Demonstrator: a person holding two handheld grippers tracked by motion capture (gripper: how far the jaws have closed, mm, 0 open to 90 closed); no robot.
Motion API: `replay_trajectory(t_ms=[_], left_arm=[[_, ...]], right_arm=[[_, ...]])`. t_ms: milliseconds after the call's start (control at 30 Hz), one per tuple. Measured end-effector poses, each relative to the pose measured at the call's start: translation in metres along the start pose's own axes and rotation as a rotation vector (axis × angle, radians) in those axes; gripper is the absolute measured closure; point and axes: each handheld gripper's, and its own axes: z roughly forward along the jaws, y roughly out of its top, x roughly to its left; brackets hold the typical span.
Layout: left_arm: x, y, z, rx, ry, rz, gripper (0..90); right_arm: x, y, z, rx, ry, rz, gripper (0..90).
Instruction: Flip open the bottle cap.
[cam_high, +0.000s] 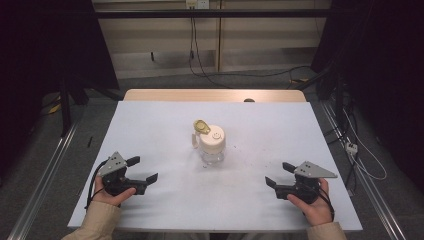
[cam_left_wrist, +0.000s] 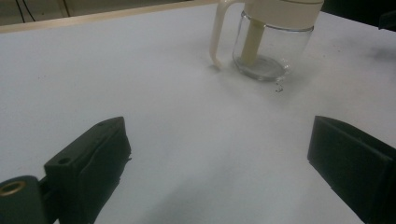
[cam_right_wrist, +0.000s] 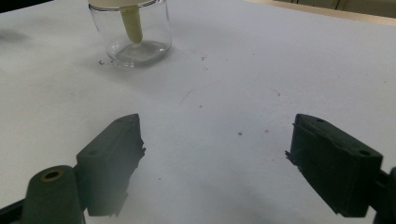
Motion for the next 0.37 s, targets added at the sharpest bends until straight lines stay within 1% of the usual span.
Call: replay_trajectory(t_ms=[133,367], left_arm=[[0.0002,-0.0006,0.0004,-0.004,0.002,-0.005,4.9],[0.0013,-0.002,0.0027,0.011,0.007,-0.004,5.0]], right_arm=[[0.0004,-0.0002,0.0006,0.006,0.0,-0.002,16.4],[0.0013,-0.0009,0.0022,0.012,0.004,-0.006,16.4]])
